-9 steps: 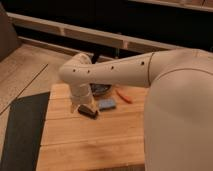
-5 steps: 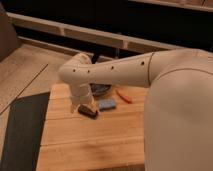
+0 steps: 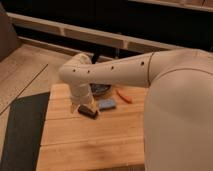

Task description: Place the bottle in the ceramic bowl

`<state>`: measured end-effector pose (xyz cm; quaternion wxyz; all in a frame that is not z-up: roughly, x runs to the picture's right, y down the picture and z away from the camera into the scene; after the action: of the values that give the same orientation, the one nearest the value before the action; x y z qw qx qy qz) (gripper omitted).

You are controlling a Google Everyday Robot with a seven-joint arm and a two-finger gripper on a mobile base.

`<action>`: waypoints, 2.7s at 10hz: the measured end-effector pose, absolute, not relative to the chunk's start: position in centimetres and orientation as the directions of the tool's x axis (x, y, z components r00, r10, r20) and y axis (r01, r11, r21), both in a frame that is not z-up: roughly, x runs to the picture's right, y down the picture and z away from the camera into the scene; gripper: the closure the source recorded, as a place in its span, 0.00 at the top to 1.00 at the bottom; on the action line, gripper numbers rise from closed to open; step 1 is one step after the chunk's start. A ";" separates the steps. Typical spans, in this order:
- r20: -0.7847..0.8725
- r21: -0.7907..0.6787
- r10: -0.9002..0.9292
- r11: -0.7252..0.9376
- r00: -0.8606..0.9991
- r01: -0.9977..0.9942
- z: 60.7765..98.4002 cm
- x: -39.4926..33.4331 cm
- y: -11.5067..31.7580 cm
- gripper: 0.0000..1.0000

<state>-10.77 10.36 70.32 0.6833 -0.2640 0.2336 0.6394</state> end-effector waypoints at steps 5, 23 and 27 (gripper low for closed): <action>-0.657 -0.062 0.751 0.043 0.073 -0.997 70.3 -10.8 10.3 0.65; -0.140 -0.341 0.982 0.072 0.126 -0.937 68.9 -11.2 -8.4 0.65; -0.125 -0.285 0.969 0.168 0.211 -0.944 72.7 -11.5 -11.1 0.65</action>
<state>-11.49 -11.12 72.69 0.7630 -0.1519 -0.0426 0.6268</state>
